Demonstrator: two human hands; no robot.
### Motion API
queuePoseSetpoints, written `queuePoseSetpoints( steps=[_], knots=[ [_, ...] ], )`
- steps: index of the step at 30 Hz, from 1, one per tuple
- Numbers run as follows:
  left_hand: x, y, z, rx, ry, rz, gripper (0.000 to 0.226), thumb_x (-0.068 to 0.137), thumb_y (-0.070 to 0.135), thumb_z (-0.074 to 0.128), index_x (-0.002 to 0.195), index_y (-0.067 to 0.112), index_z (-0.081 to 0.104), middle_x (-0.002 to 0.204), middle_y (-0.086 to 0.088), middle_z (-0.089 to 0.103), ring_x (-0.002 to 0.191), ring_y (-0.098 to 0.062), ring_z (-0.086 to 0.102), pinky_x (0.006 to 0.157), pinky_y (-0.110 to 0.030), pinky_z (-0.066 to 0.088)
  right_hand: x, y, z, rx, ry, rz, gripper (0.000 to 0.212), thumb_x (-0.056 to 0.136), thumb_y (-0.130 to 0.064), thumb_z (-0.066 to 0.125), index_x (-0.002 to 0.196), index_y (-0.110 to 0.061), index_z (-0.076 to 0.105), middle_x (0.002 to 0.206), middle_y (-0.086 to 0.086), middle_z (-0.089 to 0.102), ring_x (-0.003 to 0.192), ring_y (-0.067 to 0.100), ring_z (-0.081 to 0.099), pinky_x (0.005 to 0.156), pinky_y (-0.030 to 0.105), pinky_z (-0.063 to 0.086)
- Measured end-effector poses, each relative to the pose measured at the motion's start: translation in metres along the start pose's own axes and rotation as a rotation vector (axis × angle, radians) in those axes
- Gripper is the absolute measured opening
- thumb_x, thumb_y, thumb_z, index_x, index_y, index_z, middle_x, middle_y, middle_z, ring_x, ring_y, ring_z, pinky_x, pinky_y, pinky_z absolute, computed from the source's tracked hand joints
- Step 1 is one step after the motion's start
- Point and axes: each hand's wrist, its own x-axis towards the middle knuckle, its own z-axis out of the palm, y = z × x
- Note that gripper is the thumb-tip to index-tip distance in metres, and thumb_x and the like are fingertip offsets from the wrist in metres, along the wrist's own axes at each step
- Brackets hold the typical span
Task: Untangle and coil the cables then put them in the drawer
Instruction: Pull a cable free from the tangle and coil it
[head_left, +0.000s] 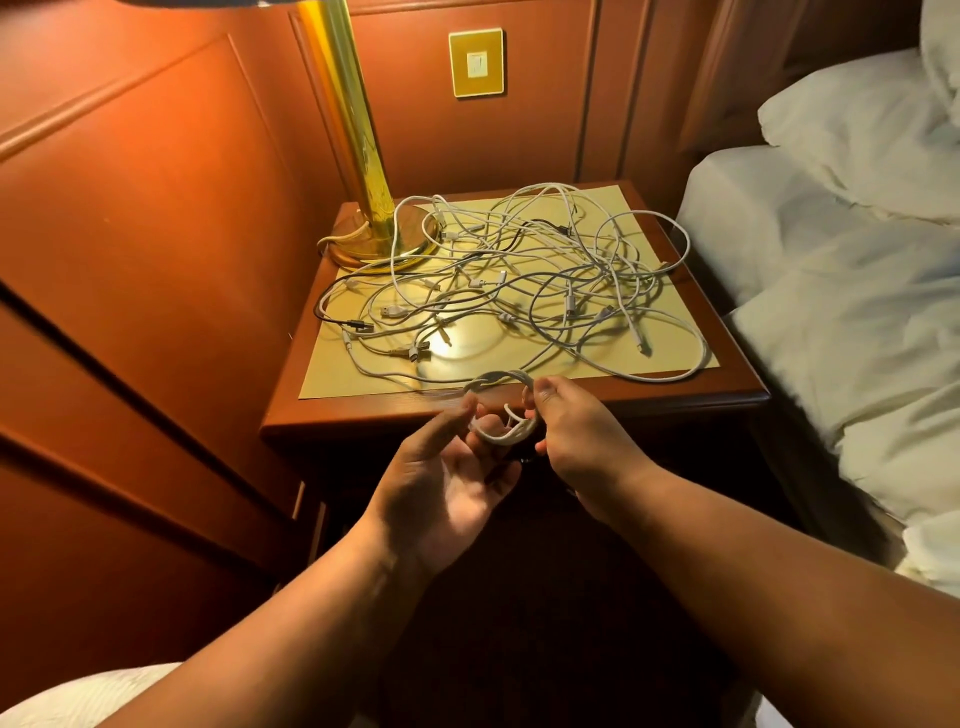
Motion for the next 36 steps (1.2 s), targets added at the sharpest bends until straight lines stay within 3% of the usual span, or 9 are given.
queuePoseSetpoints(
  steps=[2,6,13,16,19,23,27,32,36],
  knots=[
    [0.002,0.001,0.001,0.077,0.023,0.054,0.022,0.073,0.009,0.069,0.095,0.011,0.065,0.091,-0.006,0.071,0.09,-0.019,0.066,0.097,-0.042,0.045,0.0,0.001,0.002,0.046,-0.008,0.02,0.034,0.108,-0.026,0.029,0.086,-0.02,0.055,0.086,-0.003,0.057,0.078,0.008,0.053,0.069,0.022,0.042],
    [0.008,0.004,0.001,0.31,0.199,0.169,0.026,0.082,-0.012,0.056,0.094,0.01,0.062,0.079,-0.003,0.065,0.076,-0.014,0.069,0.074,-0.034,0.058,0.001,0.004,0.0,0.072,-0.018,0.067,0.033,0.108,-0.028,0.029,0.091,-0.02,0.056,0.099,0.004,0.057,0.096,0.021,0.054,0.082,0.036,0.045],
    [0.005,0.027,-0.01,0.904,0.1,0.182,0.033,0.091,-0.008,0.056,0.11,0.017,0.067,0.088,-0.012,0.069,0.081,-0.021,0.069,0.08,-0.037,0.06,0.005,-0.003,-0.019,-0.08,-0.021,-0.062,0.029,0.108,-0.023,0.029,0.101,-0.015,0.056,0.099,0.007,0.056,0.088,0.015,0.05,0.074,0.024,0.043],
    [0.005,0.028,-0.008,0.664,0.033,0.15,0.034,0.093,-0.009,0.051,0.118,0.01,0.064,0.086,-0.01,0.07,0.08,-0.018,0.069,0.073,-0.029,0.058,0.008,-0.005,-0.022,-0.038,0.007,-0.056,0.03,0.108,-0.023,0.028,0.098,-0.019,0.056,0.094,0.002,0.056,0.084,0.013,0.051,0.067,0.016,0.045],
    [0.011,0.021,-0.011,0.389,-0.016,0.1,0.033,0.096,-0.006,0.045,0.123,0.004,0.061,0.079,-0.011,0.065,0.063,-0.011,0.058,0.058,-0.019,0.048,0.011,-0.006,-0.024,0.025,0.066,-0.022,0.032,0.108,-0.027,0.027,0.096,-0.021,0.056,0.098,0.002,0.057,0.092,0.016,0.053,0.079,0.027,0.044],
    [0.014,0.019,-0.014,0.567,-0.005,0.199,0.028,0.1,0.003,0.044,0.119,0.007,0.066,0.068,-0.002,0.055,0.059,-0.008,0.046,0.055,-0.021,0.033,0.018,-0.006,-0.031,0.276,0.106,0.117,0.035,0.108,-0.028,0.028,0.092,-0.014,0.056,0.098,0.009,0.059,0.102,0.025,0.056,0.088,0.039,0.044],
    [0.013,0.005,-0.012,0.658,-0.036,0.177,0.029,0.1,0.006,0.045,0.119,0.016,0.066,0.071,-0.001,0.061,0.066,-0.009,0.055,0.062,-0.024,0.039,0.011,-0.003,-0.024,0.696,-0.013,0.299,0.031,0.106,-0.028,0.032,0.086,-0.017,0.053,0.093,0.007,0.061,0.1,0.025,0.059,0.086,0.041,0.042],
    [0.014,-0.005,-0.012,0.529,-0.009,0.175,0.025,0.1,0.012,0.046,0.114,0.016,0.066,0.087,-0.003,0.067,0.068,-0.014,0.058,0.063,-0.027,0.038,0.005,0.005,-0.015,0.778,-0.061,0.38,0.032,0.105,-0.031,0.032,0.084,-0.02,0.054,0.129,0.011,0.064,0.121,0.028,0.059,0.108,0.049,0.032],
    [0.014,-0.001,-0.012,0.478,0.014,0.201,0.027,0.101,0.013,0.044,0.11,0.014,0.069,0.087,-0.008,0.065,0.071,-0.014,0.056,0.065,-0.028,0.038,0.001,0.009,-0.011,0.74,-0.163,0.356,0.045,0.101,-0.048,0.031,0.089,-0.017,0.062,0.124,0.013,0.068,0.123,0.029,0.057,0.11,0.051,0.03]
  ],
)
